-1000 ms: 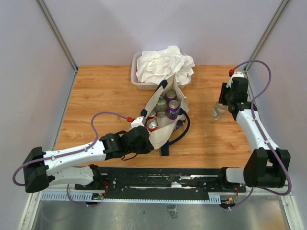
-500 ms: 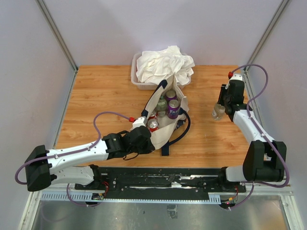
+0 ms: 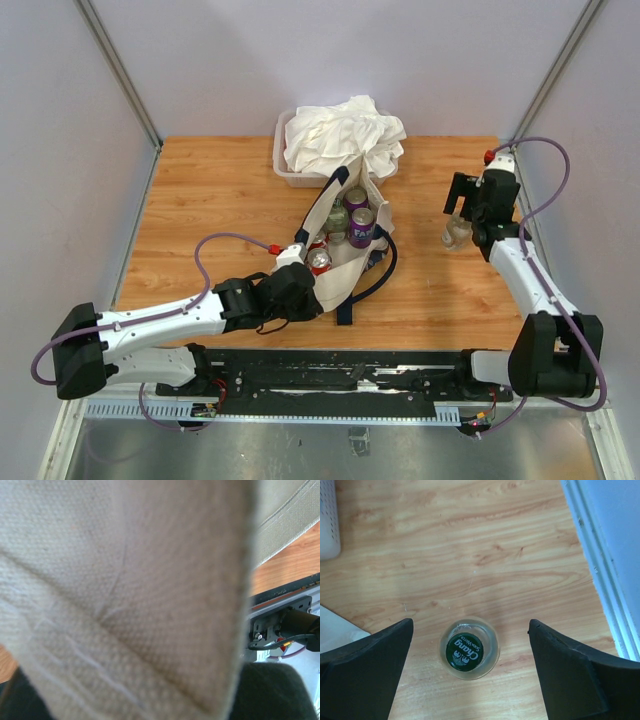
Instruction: Take the beverage out of the canvas bag
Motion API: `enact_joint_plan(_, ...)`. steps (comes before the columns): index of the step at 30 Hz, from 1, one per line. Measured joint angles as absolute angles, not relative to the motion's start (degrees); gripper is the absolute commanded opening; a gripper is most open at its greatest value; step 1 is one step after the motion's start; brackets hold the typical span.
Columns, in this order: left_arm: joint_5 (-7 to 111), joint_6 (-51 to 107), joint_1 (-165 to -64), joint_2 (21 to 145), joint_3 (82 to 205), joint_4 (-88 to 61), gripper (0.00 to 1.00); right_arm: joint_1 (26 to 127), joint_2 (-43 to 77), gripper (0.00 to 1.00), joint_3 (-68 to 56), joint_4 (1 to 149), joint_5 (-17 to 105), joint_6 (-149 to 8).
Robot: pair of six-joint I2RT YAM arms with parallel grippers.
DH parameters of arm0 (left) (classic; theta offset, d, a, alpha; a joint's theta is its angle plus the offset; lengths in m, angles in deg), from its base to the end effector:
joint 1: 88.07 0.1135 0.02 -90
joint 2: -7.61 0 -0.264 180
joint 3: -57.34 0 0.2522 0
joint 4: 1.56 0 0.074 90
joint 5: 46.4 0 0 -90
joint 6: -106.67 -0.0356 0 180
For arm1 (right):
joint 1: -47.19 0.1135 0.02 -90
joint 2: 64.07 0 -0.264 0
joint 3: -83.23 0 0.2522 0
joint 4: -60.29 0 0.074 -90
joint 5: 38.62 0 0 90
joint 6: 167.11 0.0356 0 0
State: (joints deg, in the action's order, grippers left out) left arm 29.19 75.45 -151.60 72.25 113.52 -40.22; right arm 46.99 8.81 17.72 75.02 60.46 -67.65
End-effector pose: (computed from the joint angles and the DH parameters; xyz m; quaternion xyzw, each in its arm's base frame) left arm 0.1105 -0.2021 0.2355 -0.0075 0.9246 -0.2613 0.2772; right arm 0.2935 -0.0066 0.2924 0.1137 0.8203 -0.0205 0.5602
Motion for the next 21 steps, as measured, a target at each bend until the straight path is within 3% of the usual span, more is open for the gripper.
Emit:
enact_joint_plan(7, 29.23, 75.45, -151.6, 72.17, 113.52, -40.22, 0.0, 56.62, 2.4, 0.77, 1.48, 86.1, 64.88, -68.64)
enact_joint_plan(12, 29.32, 75.56, -151.6, 71.93, 113.52, -40.22, 0.0, 66.26, 2.32, 0.7, -14.25, 94.8, 60.71, -68.86)
enact_joint_plan(16, 29.32, 75.87, -151.58, 71.03, 113.47, -40.24, 0.0, 73.67, 5.77, 0.7, -22.84, 101.97, 58.21, -68.53)
enact_joint_plan(21, 29.32, 76.3, -151.6, 70.03, 113.41, -40.27, 0.0, 87.79, 13.2, 0.72, -24.24, 109.6, 59.13, -69.8)
